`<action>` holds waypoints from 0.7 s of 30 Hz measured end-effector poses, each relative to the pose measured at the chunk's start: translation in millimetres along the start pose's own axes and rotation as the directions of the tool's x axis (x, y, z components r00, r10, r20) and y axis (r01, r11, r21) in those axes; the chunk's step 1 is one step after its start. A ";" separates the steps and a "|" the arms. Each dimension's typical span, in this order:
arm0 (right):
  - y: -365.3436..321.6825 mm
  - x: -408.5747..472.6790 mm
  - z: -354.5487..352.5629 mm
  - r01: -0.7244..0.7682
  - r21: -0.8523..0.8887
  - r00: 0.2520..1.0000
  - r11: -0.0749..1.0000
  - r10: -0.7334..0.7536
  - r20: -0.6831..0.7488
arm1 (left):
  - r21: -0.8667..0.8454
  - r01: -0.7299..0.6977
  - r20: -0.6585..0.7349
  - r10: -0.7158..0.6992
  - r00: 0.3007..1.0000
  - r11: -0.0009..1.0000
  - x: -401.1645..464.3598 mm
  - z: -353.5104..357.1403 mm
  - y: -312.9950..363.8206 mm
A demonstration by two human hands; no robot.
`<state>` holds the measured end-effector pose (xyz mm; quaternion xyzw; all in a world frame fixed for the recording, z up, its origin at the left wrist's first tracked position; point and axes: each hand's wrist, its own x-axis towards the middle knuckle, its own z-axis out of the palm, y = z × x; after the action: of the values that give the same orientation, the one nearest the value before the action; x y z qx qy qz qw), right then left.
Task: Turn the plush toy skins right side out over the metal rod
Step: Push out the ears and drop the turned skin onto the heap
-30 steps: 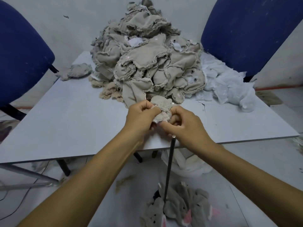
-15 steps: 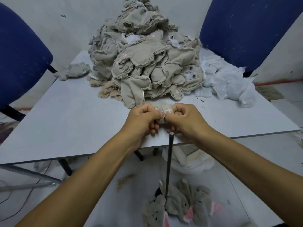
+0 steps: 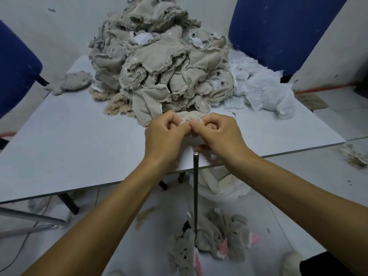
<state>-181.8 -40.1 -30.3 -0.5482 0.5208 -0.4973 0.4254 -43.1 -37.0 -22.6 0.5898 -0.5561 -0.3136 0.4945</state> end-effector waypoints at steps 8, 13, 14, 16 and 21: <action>4.7 0.5 -6.9 -0.114 0.176 0.992 0.978 0.121 -0.032 | 0.295 -0.391 0.066 0.390 0.919 0.872 -12.8 9.4 16.7; 8.1 -25.1 -16.5 0.316 -0.195 0.943 0.929 -0.330 -0.046 | 0.267 -0.656 0.134 0.646 0.751 0.706 -14.2 -18.4 3.9; 7.3 -31.5 -18.0 0.412 -0.215 0.905 0.886 -0.425 -0.019 | 0.220 -0.702 0.121 0.695 0.709 0.678 -18.2 -23.0 -2.4; 7.2 -41.3 -20.7 0.575 -0.253 0.809 0.778 -0.587 0.035 | 0.145 -0.755 0.121 0.746 0.655 0.639 -29.8 -27.6 -13.0; 9.8 -58.3 -30.3 0.772 -0.395 0.589 0.498 -0.793 0.153 | 0.093 -0.821 0.224 0.792 0.568 0.563 -54.2 -34.1 -27.8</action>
<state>-211.0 18.4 -41.5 -0.7894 0.3198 -0.5238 0.0120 -12.2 20.4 -47.6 0.2861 -0.8279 -0.0438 0.4805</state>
